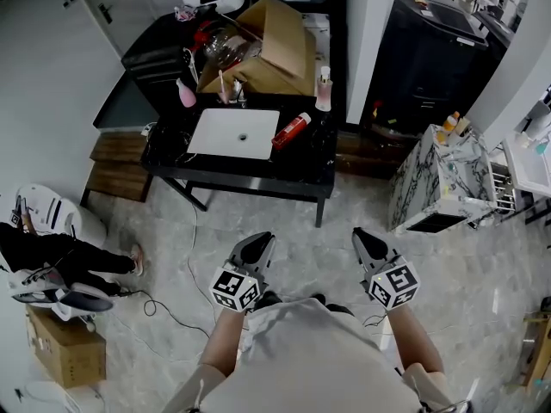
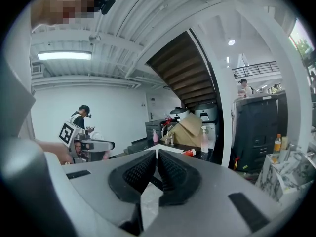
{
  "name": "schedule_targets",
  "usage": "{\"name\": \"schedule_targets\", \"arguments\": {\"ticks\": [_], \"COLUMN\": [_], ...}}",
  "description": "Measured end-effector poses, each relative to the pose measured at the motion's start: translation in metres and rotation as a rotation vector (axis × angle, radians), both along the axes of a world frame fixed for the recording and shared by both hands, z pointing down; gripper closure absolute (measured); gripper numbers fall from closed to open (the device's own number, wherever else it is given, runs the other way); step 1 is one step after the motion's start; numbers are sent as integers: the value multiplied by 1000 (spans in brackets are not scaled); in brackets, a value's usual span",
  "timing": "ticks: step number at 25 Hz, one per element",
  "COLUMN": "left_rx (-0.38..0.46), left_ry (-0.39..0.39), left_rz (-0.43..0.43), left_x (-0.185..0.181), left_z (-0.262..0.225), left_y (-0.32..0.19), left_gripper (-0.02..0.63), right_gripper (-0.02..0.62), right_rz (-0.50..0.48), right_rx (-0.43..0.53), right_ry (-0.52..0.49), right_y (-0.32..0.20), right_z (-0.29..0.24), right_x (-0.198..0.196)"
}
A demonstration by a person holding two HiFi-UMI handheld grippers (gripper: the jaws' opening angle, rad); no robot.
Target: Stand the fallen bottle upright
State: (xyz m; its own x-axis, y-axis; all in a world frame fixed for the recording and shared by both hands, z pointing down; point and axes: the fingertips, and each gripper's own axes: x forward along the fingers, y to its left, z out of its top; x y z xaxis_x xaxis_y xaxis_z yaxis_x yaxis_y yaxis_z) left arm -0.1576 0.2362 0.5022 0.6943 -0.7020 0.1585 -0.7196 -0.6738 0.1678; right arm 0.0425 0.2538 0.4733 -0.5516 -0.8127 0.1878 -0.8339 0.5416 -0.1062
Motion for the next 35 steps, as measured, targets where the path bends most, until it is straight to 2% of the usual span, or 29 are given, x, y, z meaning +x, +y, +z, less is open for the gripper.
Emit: {"name": "schedule_targets", "arguments": {"ticks": [4,8,14,19,25,35], "left_rx": [2,1,-7,-23,-26,-44], "left_ry": [-4,-2,3,32,20,34], "left_rz": [-24,-39,-50,-67,-61,-31], "left_x": [7,17,25,32,38,48], "left_z": [3,3,7,9,10,18], "left_y": [5,10,15,14,4,-43], "left_gripper": [537,450,386,377,347,344], "right_gripper": [557,557,557,557,557,557], "right_rz": [-22,-30,-39,-37,-29,0], "right_rx": [-2,-12,-12,-21,-22,-36], "right_ry": [3,-1,-14,-17,-25,-14], "right_y": [4,5,8,7,-4,-44], "right_z": [4,8,12,17,19,24], "right_x": [8,20,29,38,45,53]}}
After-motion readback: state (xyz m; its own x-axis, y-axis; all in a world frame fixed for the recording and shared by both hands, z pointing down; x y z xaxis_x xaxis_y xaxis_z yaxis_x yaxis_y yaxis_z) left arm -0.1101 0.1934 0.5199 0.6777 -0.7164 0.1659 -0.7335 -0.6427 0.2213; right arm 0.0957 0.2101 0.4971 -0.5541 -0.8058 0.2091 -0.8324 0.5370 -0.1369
